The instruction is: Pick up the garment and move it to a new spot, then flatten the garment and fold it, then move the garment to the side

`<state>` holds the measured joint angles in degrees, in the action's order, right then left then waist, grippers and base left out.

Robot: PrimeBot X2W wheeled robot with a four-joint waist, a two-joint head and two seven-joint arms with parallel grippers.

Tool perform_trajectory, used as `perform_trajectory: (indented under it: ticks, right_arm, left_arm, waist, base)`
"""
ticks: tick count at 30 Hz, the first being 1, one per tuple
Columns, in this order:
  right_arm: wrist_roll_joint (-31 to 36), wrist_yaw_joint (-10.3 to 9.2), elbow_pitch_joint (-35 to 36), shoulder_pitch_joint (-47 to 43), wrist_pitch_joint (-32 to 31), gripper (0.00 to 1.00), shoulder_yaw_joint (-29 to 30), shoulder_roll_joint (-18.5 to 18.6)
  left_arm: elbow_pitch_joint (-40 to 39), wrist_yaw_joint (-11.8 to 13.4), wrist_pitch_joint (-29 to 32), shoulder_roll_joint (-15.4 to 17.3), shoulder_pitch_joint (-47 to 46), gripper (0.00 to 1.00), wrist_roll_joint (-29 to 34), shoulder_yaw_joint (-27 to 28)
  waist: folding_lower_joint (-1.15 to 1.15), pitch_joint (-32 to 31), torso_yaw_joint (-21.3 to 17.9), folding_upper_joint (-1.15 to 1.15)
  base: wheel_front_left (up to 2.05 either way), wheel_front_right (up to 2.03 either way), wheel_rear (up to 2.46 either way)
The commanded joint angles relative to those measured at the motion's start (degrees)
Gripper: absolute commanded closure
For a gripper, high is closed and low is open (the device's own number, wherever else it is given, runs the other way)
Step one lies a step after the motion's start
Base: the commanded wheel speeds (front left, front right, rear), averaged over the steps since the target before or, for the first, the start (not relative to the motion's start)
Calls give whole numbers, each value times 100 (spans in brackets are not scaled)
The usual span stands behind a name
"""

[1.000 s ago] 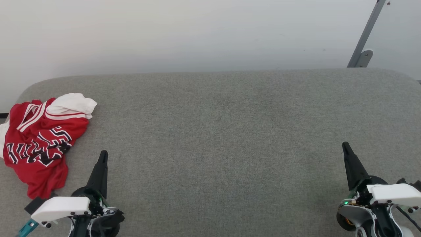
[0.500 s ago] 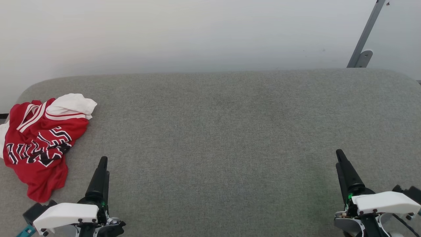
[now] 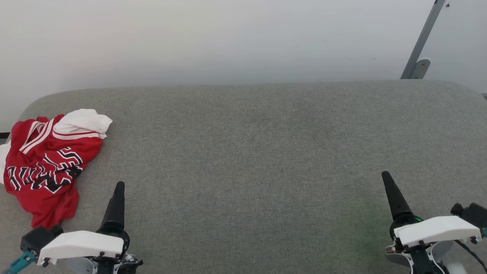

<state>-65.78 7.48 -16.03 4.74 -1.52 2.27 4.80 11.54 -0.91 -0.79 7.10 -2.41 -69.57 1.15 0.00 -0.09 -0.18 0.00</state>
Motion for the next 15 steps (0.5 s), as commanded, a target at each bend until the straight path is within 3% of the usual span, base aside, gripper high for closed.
perform_trajectory:
  ticks: [1,15]
  right_arm:
    - [218,1,113,145,55,0,-15,59]
    - [1209,1,220,153,238,0,-118,154]
  left_arm:
    - [-116,28,-75,62,-42,0,257,-9]
    - [-215,-54,-362,113,34,0,1361,-2]
  waist:
    - [0,-3,-1,0]
    - [0,-17,-10,0]
  base:
    - [0,0,0]
    - [0,0,0]
